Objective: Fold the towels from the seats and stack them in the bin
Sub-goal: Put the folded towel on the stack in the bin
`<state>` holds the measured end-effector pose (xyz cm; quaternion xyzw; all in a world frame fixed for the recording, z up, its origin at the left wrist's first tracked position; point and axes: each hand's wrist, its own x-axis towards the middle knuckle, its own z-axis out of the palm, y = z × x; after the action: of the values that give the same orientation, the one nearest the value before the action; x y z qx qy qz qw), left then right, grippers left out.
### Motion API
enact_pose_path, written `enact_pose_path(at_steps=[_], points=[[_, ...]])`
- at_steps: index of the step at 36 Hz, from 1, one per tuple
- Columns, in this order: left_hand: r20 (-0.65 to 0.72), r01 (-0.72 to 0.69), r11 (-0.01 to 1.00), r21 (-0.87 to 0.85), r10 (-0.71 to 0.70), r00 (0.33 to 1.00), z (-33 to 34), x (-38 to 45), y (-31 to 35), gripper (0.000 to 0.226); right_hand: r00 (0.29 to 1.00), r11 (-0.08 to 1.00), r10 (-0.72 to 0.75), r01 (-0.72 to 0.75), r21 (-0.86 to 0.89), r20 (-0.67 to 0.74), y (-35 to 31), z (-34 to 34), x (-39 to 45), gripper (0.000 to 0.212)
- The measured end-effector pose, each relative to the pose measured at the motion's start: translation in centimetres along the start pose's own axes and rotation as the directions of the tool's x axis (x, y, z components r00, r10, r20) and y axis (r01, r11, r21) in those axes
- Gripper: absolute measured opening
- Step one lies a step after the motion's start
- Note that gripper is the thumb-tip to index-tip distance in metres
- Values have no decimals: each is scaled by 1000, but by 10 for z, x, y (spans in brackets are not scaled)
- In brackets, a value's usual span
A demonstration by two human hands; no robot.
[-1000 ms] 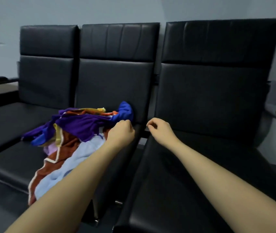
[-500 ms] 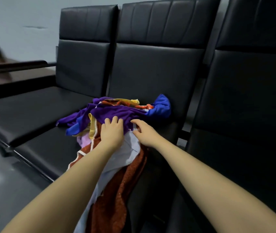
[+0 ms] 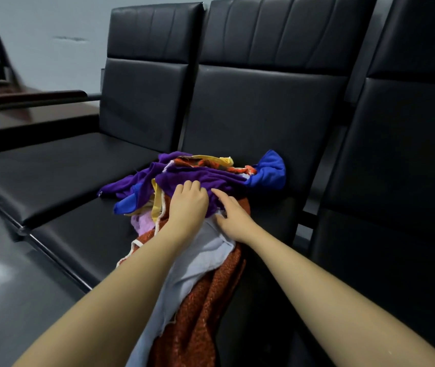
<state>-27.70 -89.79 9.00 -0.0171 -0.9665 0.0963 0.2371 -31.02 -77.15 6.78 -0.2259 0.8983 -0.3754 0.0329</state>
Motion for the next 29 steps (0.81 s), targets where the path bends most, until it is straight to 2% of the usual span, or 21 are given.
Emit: enact_pose_path(at_steps=[4,8,12,16,18,21,24,29], points=[[-28,3,993,-116,-7,1000,0,-1,-1,17,996,999,-15,18,31,-85,1,3,4,61],[-41,-70,971,-228,63,997,-3,-3,10,18,980,995,-41,23,-93,-196,3,4,3,43],[-72,-8,962,-273,-12,997,3,-13,5,22,988,992,-58,42,-116,-144,8,5,-2,35],[77,58,964,-260,-39,996,1,-22,4,33,992,998,-6,-1,-57,-123,11,-3,-14,23],[107,30,969,-244,-3,994,-3,-25,4,37,991,998,20,-29,-64,-135,11,-9,-18,19],[88,10,973,-230,10,996,-13,-29,4,30,989,998,-8,16,54,-147,8,-15,-25,16],[29,98,916,-388,-94,995,-35,-31,10,10,984,960,-31,79,270,-177,-1,-24,-38,22],[-24,185,770,-611,-252,968,-74,-30,21,8,958,906,-18,136,400,-285,-21,-49,-61,26]])
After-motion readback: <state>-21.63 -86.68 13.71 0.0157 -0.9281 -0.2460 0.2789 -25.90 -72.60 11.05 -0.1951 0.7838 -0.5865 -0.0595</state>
